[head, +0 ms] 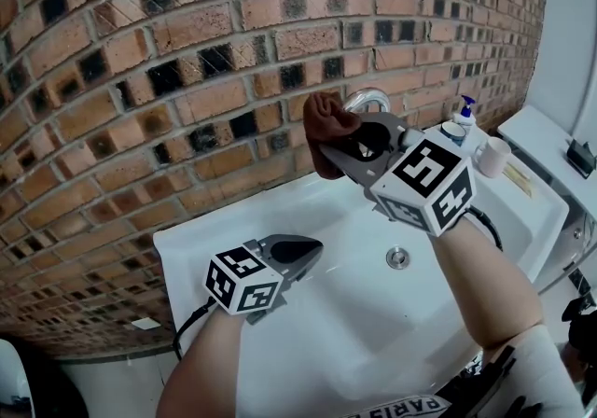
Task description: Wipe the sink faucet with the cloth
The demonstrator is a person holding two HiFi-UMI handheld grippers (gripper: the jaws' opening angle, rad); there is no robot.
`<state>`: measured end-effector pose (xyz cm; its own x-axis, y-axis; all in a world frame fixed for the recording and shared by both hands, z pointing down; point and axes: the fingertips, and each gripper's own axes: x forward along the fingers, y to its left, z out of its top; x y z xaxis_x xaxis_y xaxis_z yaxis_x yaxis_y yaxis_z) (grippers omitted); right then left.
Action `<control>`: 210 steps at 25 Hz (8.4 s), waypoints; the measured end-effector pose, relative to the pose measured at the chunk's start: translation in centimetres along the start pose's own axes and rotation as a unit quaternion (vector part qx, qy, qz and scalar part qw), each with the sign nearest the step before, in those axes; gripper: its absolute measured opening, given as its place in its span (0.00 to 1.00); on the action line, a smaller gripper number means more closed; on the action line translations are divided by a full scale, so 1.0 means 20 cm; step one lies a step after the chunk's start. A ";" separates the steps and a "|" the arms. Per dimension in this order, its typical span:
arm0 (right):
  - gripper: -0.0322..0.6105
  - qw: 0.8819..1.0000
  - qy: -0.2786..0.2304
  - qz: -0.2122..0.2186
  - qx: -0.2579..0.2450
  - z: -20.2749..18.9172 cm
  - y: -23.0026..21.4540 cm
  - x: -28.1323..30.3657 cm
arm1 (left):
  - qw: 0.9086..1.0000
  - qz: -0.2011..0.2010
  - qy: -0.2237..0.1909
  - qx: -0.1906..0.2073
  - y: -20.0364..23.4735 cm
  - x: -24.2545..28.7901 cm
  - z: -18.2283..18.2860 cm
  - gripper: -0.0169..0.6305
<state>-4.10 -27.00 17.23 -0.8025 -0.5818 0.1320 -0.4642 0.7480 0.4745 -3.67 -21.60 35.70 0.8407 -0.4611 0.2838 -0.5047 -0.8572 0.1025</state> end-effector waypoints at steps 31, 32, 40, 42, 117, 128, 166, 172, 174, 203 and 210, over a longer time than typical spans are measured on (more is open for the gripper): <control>0.20 0.996 0.010 -0.085 -0.004 0.05 -0.34 -0.08 | 1.000 -0.001 0.000 0.000 0.00 0.00 0.00 0.04; 0.20 0.996 0.009 -0.092 -0.001 0.05 -0.37 -0.10 | 1.000 -0.001 0.000 0.000 0.00 0.00 0.00 0.04; 0.20 0.990 0.004 -0.139 0.030 -0.04 -0.54 -0.20 | 1.000 -0.001 0.000 0.000 0.00 0.00 0.00 0.04; 0.20 0.988 0.005 -0.148 0.038 -0.08 -0.57 -0.22 | 1.000 -0.001 0.000 0.000 0.00 0.00 0.00 0.04; 0.20 0.977 0.082 -0.139 0.140 -0.76 -0.39 -0.04 | 1.000 -0.001 0.001 0.000 0.00 0.00 0.00 0.04; 0.20 0.976 0.072 -0.149 0.142 -0.72 -0.43 -0.07 | 1.000 0.000 0.001 0.000 0.00 0.00 0.00 0.04; 0.20 0.992 0.060 -0.097 0.052 -0.45 -0.18 0.07 | 1.000 -0.001 -0.001 0.000 0.00 0.00 0.00 0.04; 0.20 0.993 0.064 -0.083 0.052 -0.44 -0.12 -0.01 | 1.000 -0.001 0.000 0.000 0.00 0.00 0.00 0.04; 0.20 0.994 0.056 -0.067 0.073 -0.43 -0.08 -0.05 | 1.000 -0.001 0.000 -0.001 0.00 0.00 0.00 0.04; 0.19 0.960 0.070 0.176 0.208 -0.74 0.57 -0.10 | 1.000 -0.001 -0.004 0.002 0.00 0.00 0.01 0.04; 0.19 0.959 0.077 0.176 0.209 -0.77 0.58 -0.09 | 1.000 0.000 -0.004 0.002 0.00 0.00 0.01 0.04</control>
<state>-2.21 -22.25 35.88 -0.8874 -0.2856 0.3619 -0.3096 0.9508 -0.0089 -3.66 -21.59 35.58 0.8423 -0.4625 0.2769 -0.5035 -0.8584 0.0980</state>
